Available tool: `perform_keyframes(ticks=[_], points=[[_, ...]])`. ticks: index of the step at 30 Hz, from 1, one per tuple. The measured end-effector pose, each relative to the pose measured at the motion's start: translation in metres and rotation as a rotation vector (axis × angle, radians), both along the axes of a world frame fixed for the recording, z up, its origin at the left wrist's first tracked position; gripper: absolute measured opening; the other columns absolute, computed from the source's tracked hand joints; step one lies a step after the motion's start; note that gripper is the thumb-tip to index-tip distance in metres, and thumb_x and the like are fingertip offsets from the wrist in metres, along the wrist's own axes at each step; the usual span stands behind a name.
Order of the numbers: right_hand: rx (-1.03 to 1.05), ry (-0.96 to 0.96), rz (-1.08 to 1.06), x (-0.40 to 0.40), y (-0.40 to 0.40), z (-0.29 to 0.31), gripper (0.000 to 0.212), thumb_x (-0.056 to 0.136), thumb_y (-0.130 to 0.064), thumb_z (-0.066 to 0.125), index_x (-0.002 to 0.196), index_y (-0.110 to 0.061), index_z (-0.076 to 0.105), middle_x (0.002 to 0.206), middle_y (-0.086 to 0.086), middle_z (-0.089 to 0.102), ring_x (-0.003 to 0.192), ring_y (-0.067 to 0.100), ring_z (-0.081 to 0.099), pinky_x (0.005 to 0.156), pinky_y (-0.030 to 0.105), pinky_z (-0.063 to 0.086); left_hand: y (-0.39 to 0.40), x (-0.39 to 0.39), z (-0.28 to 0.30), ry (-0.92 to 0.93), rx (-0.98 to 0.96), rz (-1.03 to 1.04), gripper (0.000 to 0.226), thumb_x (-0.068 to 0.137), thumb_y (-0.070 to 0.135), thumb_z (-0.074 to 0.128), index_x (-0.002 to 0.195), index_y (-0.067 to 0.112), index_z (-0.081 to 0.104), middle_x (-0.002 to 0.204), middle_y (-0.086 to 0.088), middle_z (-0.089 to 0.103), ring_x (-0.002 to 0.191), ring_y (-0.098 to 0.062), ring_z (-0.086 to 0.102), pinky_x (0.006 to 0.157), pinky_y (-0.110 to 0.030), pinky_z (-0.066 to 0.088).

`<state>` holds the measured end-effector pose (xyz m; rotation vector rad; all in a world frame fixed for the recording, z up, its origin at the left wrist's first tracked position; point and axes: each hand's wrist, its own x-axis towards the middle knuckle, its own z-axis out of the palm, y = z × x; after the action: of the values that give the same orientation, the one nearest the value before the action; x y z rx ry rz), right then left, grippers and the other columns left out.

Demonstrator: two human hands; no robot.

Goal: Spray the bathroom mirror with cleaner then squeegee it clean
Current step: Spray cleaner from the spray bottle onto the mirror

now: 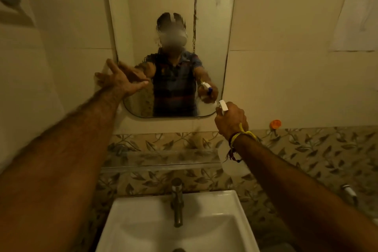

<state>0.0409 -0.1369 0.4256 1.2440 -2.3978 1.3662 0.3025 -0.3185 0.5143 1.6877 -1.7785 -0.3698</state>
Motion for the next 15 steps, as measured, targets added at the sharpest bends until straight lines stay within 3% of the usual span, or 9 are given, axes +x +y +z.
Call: perform_keyframes(ticks=[3, 6, 8, 10, 12, 15], points=[[-0.013, -0.037, -0.027, -0.011, 0.005, 0.007, 0.012, 0.093, -0.034, 0.056, 0.088, -0.023, 0.056, 0.076, -0.002, 0.054, 0.064, 0.022, 0.057, 0.056, 0.026, 0.045, -0.003, 0.004, 0.009, 0.053, -0.122, 0.02, 0.147, 0.063, 0.063, 0.086, 0.156, 0.03, -0.023, 0.167, -0.019, -0.015, 0.153, -0.046, -0.008, 0.117, -0.068, 0.017], [0.007, -0.022, -0.023, -0.012, 0.002, 0.006, 0.014, 0.092, -0.033, 0.058, 0.08, -0.03, 0.05, 0.071, -0.006, 0.054, 0.058, 0.016, 0.056, 0.049, 0.023, 0.042, -0.006, 0.011, 0.023, 0.023, -0.269, -0.089, 0.148, 0.065, 0.054, 0.089, 0.155, 0.032, -0.026, 0.167, -0.02, -0.016, 0.154, -0.043, -0.012, 0.121, -0.063, 0.01], [0.036, -0.01, 0.029, -0.002, -0.005, 0.005, 0.017, 0.09, -0.035, 0.059, 0.076, -0.031, 0.05, 0.072, -0.005, 0.056, 0.057, 0.014, 0.056, 0.047, 0.024, 0.045, -0.004, 0.011, 0.031, 0.02, -0.235, -0.132, 0.15, 0.065, 0.054, 0.089, 0.153, 0.037, -0.031, 0.166, -0.018, -0.023, 0.153, -0.044, -0.015, 0.121, -0.064, 0.01], [0.055, -0.034, 0.137, 0.017, -0.014, 0.007, 0.01, 0.09, -0.036, 0.059, 0.083, -0.031, 0.054, 0.078, -0.003, 0.063, 0.065, 0.021, 0.066, 0.057, 0.036, 0.06, -0.001, 0.008, 0.036, -0.004, -0.193, -0.149, 0.153, 0.063, 0.055, 0.09, 0.148, 0.04, -0.037, 0.163, -0.02, -0.028, 0.151, -0.047, -0.016, 0.121, -0.065, 0.01], [0.055, -0.058, 0.231, 0.038, -0.019, 0.015, 0.006, 0.091, -0.035, 0.06, 0.091, -0.031, 0.056, 0.082, -0.001, 0.065, 0.072, 0.025, 0.069, 0.066, 0.044, 0.063, 0.002, 0.007, 0.041, -0.028, -0.167, -0.156, 0.155, 0.062, 0.055, 0.09, 0.145, 0.042, -0.04, 0.162, -0.023, -0.029, 0.151, -0.05, -0.013, 0.121, -0.065, 0.009], [0.002, -0.029, 0.349, 0.064, -0.024, 0.032, 0.011, 0.093, -0.03, 0.058, 0.083, -0.032, 0.053, 0.081, -0.001, 0.064, 0.068, 0.02, 0.066, 0.061, 0.038, 0.062, 0.004, 0.01, 0.053, -0.032, -0.11, -0.177, 0.156, 0.062, 0.054, 0.09, 0.14, 0.044, -0.044, 0.162, -0.023, -0.027, 0.151, -0.051, -0.006, 0.12, -0.067, 0.015]])
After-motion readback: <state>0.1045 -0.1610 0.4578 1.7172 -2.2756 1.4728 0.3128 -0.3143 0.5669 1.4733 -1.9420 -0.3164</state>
